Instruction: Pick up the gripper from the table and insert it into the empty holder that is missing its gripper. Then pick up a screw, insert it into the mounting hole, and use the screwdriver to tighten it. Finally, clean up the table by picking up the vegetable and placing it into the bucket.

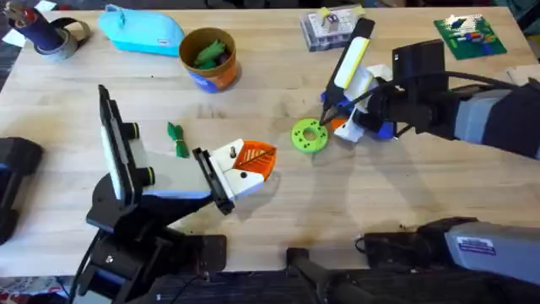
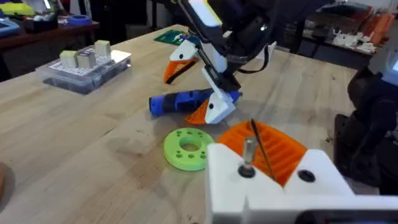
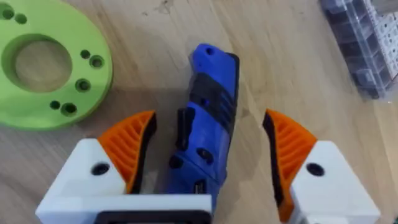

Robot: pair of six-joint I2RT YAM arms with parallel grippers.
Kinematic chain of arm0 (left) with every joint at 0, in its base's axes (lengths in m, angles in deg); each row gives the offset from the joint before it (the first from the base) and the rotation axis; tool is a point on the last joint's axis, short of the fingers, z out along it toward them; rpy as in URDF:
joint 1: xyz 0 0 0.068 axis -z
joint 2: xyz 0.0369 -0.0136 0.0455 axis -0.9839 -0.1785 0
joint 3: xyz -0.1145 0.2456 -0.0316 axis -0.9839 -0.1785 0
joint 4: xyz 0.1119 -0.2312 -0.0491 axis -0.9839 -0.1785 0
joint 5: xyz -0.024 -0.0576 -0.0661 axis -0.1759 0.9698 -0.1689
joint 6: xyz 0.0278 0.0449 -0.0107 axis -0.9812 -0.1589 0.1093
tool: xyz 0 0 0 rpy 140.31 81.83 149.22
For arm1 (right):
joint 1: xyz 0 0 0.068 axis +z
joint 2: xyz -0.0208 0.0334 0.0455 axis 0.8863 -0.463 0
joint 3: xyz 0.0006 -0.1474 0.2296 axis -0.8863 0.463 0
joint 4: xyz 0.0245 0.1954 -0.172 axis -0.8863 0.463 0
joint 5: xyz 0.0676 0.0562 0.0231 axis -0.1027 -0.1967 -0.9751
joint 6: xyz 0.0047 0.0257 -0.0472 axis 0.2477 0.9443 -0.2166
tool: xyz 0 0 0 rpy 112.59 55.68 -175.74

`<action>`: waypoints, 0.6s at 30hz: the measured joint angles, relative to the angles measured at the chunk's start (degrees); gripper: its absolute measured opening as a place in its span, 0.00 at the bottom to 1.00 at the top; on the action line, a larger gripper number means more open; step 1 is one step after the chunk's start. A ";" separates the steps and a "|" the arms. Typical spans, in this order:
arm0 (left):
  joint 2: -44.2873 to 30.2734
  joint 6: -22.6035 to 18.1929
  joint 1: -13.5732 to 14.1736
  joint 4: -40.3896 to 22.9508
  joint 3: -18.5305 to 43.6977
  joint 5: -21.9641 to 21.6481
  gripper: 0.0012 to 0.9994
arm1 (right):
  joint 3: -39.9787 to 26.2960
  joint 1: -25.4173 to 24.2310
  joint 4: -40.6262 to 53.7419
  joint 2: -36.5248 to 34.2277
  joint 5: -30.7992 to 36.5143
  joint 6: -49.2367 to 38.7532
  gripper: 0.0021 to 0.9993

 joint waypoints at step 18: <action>0.00 0.00 0.00 0.00 0.00 -0.01 0.02 | 0.07 2.43 5.36 16.85 -6.45 27.80 1.00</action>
